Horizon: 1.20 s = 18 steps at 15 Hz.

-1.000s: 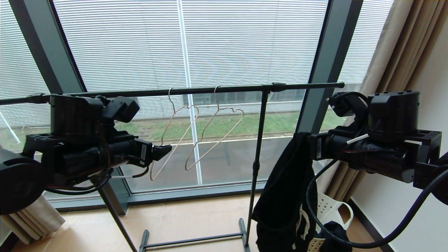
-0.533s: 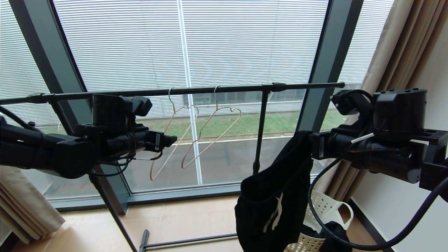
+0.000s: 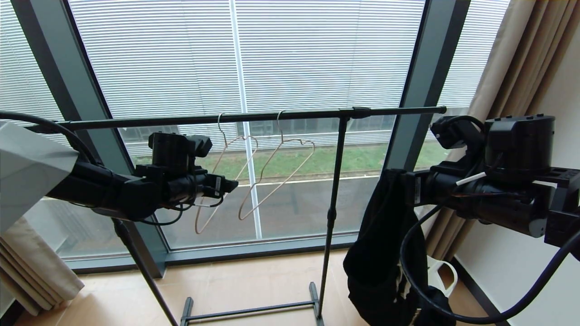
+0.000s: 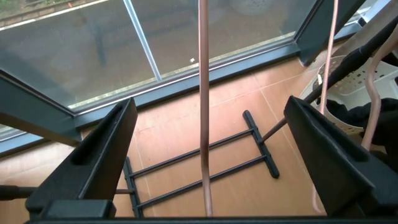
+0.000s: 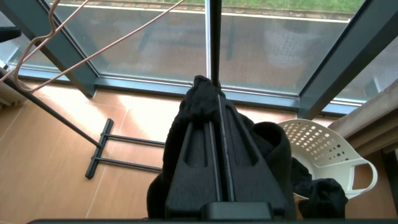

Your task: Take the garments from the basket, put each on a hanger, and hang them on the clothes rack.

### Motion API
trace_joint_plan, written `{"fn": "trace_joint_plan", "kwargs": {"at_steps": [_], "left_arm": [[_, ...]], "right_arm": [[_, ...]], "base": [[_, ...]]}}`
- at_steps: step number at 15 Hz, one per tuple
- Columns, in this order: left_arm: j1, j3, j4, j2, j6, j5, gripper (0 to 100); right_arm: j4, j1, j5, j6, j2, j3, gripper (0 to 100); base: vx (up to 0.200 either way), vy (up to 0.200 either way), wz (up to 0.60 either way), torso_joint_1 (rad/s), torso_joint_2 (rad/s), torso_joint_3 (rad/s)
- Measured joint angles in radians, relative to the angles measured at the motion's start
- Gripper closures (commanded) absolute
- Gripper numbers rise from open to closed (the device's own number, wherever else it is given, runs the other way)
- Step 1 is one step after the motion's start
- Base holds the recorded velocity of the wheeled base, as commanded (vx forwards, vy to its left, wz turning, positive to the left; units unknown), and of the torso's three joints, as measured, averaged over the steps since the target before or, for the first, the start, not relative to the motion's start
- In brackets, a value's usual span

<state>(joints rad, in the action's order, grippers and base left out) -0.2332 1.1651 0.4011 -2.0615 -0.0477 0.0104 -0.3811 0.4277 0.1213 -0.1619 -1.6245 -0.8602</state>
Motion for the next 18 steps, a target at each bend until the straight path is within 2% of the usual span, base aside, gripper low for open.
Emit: {"fn": "trace_joint_plan", "kwargs": {"at_steps": [2, 3, 11, 18], "left_arm": [[-0.002, 0.007, 0.000, -0.019, 0.013, 0.000, 0], [-0.002, 0.009, 0.001, -0.024, 0.018, 0.000, 100], [0.000, 0.009, 0.000, -0.026, 0.043, 0.000, 100], [-0.008, -0.036, 0.000, 0.069, 0.041, -0.001, 100]], "right_arm": [[-0.002, 0.000, 0.000, 0.001, 0.000, 0.004, 100], [-0.002, 0.000, -0.001, 0.001, 0.000, 0.005, 100], [-0.004, 0.000, -0.001, 0.001, -0.004, 0.011, 100], [-0.004, 0.000, -0.001, 0.001, 0.000, 0.012, 100]], "base": [[0.000, 0.000, 0.00, 0.000, 0.00, 0.000], [0.000, 0.000, 0.00, 0.000, 0.00, 0.000], [0.000, 0.000, 0.00, 0.000, 0.00, 0.000], [0.000, 0.000, 0.00, 0.000, 0.00, 0.000]]}}
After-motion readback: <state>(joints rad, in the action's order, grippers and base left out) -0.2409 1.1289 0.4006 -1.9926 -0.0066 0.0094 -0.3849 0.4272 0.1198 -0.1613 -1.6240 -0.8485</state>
